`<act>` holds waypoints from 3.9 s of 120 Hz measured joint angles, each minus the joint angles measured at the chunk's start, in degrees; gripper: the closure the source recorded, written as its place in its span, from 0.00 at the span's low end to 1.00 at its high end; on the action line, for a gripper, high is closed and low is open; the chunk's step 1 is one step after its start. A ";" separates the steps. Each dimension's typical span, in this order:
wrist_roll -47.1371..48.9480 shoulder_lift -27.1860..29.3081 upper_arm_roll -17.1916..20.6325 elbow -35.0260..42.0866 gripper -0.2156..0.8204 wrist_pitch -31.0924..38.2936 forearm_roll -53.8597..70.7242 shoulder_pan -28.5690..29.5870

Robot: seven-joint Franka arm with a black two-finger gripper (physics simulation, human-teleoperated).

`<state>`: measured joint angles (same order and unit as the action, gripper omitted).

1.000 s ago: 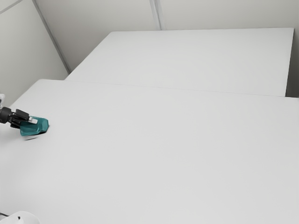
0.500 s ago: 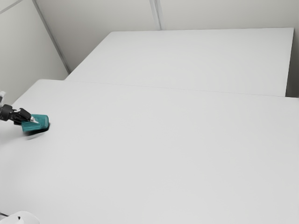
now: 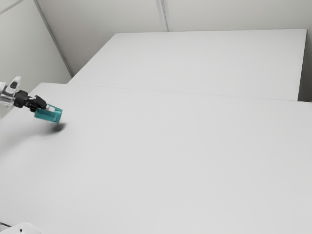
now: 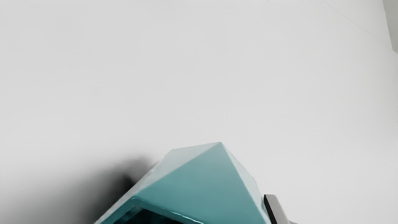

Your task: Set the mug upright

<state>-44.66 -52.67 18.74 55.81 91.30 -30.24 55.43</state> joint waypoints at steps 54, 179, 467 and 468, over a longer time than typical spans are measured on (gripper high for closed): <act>9.10 14.61 3.12 5.07 0.96 -0.97 22.73 -18.01; 24.86 41.38 10.54 56.75 0.96 30.35 44.74 -24.51; 30.58 45.60 11.23 66.84 0.43 49.97 44.67 -25.85; 30.58 45.70 11.23 66.81 0.43 49.90 44.67 -25.85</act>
<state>-14.08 -6.97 29.97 122.61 141.20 14.43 29.57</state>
